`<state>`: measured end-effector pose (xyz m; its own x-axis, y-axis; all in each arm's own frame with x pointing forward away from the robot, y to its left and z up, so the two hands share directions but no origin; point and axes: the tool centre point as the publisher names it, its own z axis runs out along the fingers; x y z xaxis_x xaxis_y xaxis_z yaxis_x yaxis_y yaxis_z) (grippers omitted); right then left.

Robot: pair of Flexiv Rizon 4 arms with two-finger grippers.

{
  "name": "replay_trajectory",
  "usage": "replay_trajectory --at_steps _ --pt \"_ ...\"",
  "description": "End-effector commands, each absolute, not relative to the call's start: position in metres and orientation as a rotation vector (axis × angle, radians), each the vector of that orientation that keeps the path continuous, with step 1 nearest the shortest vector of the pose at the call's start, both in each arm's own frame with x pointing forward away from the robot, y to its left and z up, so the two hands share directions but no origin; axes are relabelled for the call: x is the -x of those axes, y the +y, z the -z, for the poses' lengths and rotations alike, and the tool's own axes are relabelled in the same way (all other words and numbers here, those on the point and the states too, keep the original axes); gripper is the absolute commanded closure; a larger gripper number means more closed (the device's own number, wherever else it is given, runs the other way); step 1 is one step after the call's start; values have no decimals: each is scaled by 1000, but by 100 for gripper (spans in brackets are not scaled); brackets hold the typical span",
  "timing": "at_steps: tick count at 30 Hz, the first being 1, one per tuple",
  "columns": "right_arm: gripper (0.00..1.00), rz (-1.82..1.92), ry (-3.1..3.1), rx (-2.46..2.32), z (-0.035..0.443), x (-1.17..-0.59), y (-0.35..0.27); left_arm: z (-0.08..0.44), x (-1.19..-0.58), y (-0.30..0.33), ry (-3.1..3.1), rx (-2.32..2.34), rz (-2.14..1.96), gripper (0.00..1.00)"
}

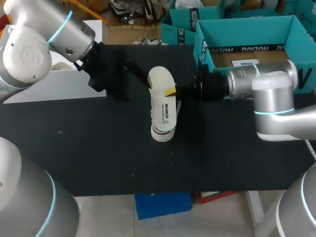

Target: Take the shoe out of the shoebox, open the shoe tongue, remove and reinsert the insole, then place the shoe into the shoebox

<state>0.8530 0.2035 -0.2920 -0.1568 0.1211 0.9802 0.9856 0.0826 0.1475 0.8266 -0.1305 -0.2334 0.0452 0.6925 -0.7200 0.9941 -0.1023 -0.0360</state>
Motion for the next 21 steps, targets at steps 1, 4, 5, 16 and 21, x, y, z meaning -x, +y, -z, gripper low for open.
replay_trajectory --at_steps 1,4,5,16,21 --pt "100 1203 -1451 1172 293 -853 204 243 -833 -128 1445 -1535 1106 0" --pt "100 1203 -1451 1172 293 -853 204 244 -833 -129 1435 -1465 1115 0" --pt "100 1203 -1451 1172 293 -853 204 244 -833 -130 1443 -1442 1110 0" --pt "100 1203 -1451 1172 293 -853 204 261 -820 -146 1467 -1411 1018 0" --pt "100 1203 -1451 1172 293 -853 204 264 -818 -146 1503 -1411 1016 0"
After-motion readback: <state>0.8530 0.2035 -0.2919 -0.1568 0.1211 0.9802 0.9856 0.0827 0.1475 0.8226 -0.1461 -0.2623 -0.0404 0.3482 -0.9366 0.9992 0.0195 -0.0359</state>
